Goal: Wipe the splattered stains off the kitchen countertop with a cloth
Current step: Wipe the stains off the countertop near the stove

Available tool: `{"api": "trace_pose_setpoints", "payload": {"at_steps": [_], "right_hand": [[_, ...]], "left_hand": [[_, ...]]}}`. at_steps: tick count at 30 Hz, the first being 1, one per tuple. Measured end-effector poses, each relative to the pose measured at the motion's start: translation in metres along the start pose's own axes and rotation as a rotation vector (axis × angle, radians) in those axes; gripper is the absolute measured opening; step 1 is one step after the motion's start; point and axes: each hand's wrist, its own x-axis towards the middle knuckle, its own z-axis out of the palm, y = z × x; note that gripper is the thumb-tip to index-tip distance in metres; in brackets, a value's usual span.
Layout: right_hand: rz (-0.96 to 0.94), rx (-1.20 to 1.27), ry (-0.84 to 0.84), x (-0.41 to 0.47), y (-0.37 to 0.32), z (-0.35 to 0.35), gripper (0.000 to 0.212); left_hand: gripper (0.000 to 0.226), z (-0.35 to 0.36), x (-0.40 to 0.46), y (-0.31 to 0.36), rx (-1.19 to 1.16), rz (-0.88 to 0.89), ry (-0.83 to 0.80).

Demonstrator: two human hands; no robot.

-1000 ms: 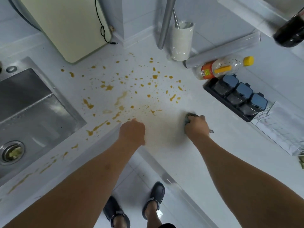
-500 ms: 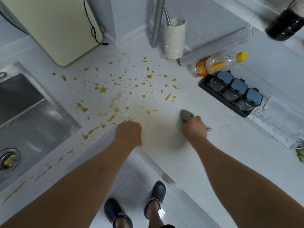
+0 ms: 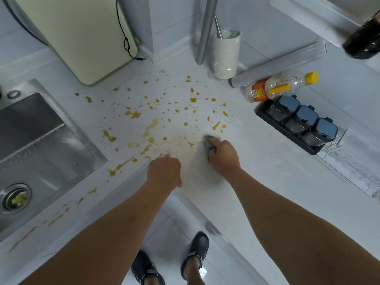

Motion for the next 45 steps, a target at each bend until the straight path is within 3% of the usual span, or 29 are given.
{"api": "trace_pose_setpoints", "payload": {"at_steps": [3,6,8,13,17,20,23,27,30,32,38,45], "right_hand": [[-0.046,-0.007,0.081,0.01,-0.026,0.008,0.048],[-0.281,-0.157,-0.038,0.005,-0.057,0.033,0.044],[-0.294,-0.249,-0.059,0.004,-0.058,0.044,0.048],[-0.095,-0.332,-0.028,0.014,-0.001,0.011,0.052],[0.217,-0.366,-0.031,0.024,0.07,-0.039,0.053],[0.338,-0.297,-0.023,0.026,0.07,-0.036,0.055],[0.213,-0.232,-0.036,0.015,0.019,-0.005,0.059],[-0.131,-0.206,-0.073,-0.013,-0.045,0.041,0.057],[-0.233,-0.199,-0.083,-0.028,-0.041,0.043,0.054],[-0.153,-0.19,-0.042,-0.027,-0.011,0.028,0.058],[0.362,-0.202,0.019,0.016,0.079,-0.034,0.061],[0.15,-0.224,-0.044,0.041,0.009,-0.003,0.061]], "left_hand": [[0.049,0.002,0.001,0.0,0.014,-0.007,-0.003],[0.05,0.004,0.002,0.001,0.05,-0.005,0.029],[0.051,0.006,0.002,0.0,0.038,-0.007,0.039],[0.06,0.011,-0.001,-0.009,-0.036,0.018,0.026],[0.064,0.015,-0.005,-0.012,-0.075,0.033,0.063],[0.061,0.016,-0.005,-0.011,-0.079,0.035,0.079],[0.059,0.013,-0.003,-0.009,-0.077,0.027,0.067],[0.052,0.006,-0.006,-0.006,-0.042,0.006,0.046],[0.051,0.005,-0.006,-0.004,0.0,-0.005,0.043],[0.051,0.006,-0.003,-0.004,-0.009,-0.01,0.041],[0.06,0.013,0.002,-0.005,-0.024,-0.01,0.041],[0.072,0.023,0.001,-0.008,-0.114,-0.051,0.029]]}}
